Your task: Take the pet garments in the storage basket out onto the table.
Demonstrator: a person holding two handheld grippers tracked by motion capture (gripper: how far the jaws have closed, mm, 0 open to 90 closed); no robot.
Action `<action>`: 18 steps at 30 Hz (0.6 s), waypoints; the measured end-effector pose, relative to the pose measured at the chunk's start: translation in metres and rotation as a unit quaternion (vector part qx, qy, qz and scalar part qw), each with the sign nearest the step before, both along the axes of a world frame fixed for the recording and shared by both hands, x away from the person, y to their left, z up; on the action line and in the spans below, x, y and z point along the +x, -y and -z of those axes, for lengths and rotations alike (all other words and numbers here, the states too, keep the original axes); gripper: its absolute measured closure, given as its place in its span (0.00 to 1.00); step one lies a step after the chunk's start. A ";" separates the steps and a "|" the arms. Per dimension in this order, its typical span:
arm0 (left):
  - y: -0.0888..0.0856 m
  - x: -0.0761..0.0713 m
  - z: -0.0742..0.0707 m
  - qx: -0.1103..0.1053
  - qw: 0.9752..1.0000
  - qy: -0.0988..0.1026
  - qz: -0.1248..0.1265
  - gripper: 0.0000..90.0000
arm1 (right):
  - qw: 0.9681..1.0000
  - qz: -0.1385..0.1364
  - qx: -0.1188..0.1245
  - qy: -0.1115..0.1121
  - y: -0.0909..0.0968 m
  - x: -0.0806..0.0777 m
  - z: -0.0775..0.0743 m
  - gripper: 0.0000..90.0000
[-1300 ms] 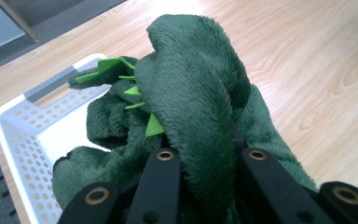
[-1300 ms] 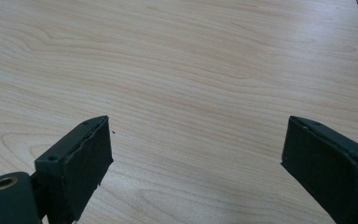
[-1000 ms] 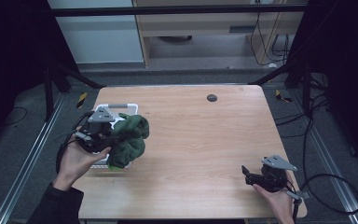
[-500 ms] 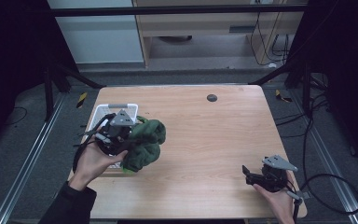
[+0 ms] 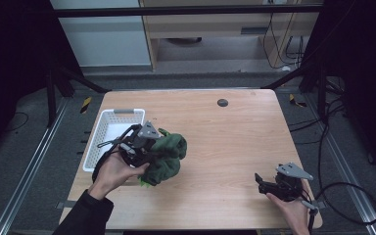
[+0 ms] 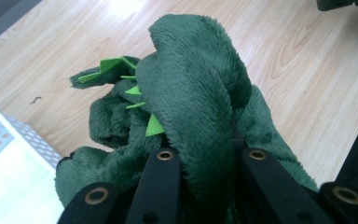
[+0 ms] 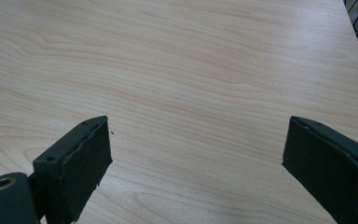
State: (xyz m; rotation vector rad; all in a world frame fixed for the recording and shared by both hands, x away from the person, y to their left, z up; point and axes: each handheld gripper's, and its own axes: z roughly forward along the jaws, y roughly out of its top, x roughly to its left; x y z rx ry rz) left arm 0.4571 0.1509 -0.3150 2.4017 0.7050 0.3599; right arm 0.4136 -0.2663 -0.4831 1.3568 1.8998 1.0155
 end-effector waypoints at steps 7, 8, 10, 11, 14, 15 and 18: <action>0.013 0.003 0.008 0.010 1.000 -0.008 0.014 0.92 | 1.000 0.001 0.001 0.002 0.001 0.000 0.000 0.09; 0.016 0.003 0.009 0.010 1.000 -0.009 0.016 0.92 | 1.000 0.002 0.003 0.001 0.001 -0.001 -0.001 0.09; 0.019 0.004 0.011 0.011 1.000 -0.010 0.020 0.92 | 1.000 0.003 0.004 0.001 0.002 -0.001 -0.001 0.09; 0.022 0.004 0.013 0.010 1.000 -0.011 0.021 0.92 | 1.000 0.004 0.004 0.002 0.002 -0.001 -0.001 0.09; 0.026 0.006 0.017 0.012 1.000 -0.014 0.023 0.92 | 1.000 0.005 0.002 0.004 0.003 -0.001 -0.001 0.09; 0.028 0.006 0.019 0.011 1.000 -0.016 0.023 0.92 | 1.000 0.005 0.002 0.004 0.003 -0.001 -0.001 0.09; 0.032 0.009 0.023 0.011 0.999 -0.021 0.026 0.92 | 1.000 0.005 0.001 0.005 0.003 -0.001 -0.001 0.09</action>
